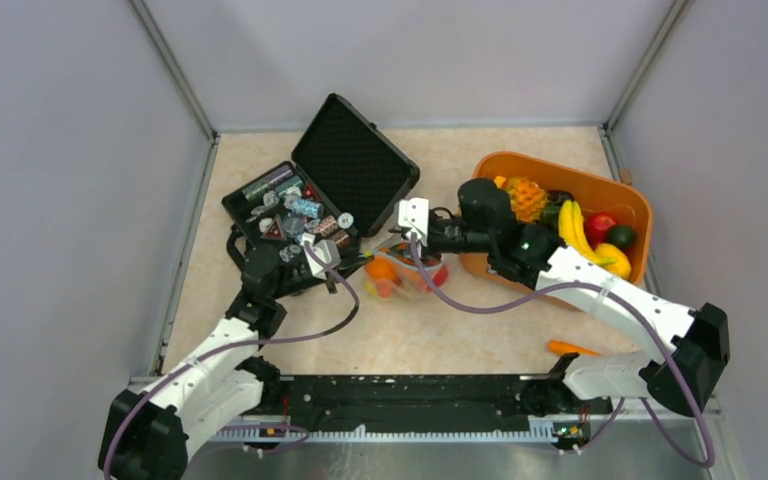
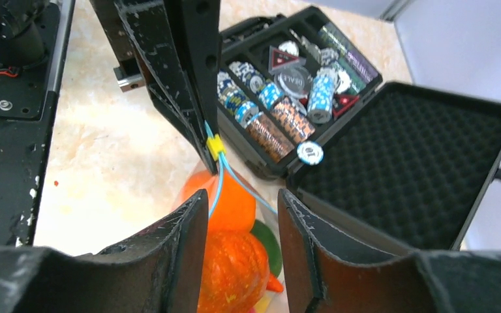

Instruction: Place the food in the zip-top bag and seal the zipper

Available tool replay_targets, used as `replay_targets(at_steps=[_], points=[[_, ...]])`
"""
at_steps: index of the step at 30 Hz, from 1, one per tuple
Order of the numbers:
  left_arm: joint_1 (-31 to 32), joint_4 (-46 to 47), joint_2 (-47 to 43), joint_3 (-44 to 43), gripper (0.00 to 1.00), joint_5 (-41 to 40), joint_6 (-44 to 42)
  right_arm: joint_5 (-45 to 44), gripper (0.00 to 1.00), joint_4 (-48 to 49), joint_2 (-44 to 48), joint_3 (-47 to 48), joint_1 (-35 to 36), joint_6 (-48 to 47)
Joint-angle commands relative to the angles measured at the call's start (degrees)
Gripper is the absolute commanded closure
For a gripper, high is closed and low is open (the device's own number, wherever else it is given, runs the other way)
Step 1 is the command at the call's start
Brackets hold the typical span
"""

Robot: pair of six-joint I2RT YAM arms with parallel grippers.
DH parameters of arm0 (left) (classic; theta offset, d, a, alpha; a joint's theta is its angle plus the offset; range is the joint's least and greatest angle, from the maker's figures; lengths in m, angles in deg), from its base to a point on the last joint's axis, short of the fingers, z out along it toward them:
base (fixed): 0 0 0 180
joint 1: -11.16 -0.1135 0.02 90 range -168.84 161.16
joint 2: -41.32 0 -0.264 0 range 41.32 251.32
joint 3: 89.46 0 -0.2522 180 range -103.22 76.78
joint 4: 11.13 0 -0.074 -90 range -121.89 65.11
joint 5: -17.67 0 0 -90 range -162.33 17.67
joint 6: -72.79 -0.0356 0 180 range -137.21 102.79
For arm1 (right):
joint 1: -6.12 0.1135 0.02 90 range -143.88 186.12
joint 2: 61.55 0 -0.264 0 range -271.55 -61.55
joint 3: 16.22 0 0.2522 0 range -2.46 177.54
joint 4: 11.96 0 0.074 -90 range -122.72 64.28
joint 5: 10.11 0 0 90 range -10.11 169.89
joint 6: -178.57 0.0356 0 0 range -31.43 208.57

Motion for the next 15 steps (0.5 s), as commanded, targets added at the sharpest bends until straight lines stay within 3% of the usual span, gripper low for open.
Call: replay_targets(at_steps=[1, 15], points=[[-0.2, -0.1, -1.3, -2.3, 1.00, 1.0, -0.4, 3.6, 0.58, 5.9, -0.9, 1.2, 2.1, -4.7], [-0.2, -1.0, -0.8, -3.3, 1.00, 2.3, -0.1, 5.5, 0.65, 6.5, -6.2, 3.4, 4.5, -6.7]])
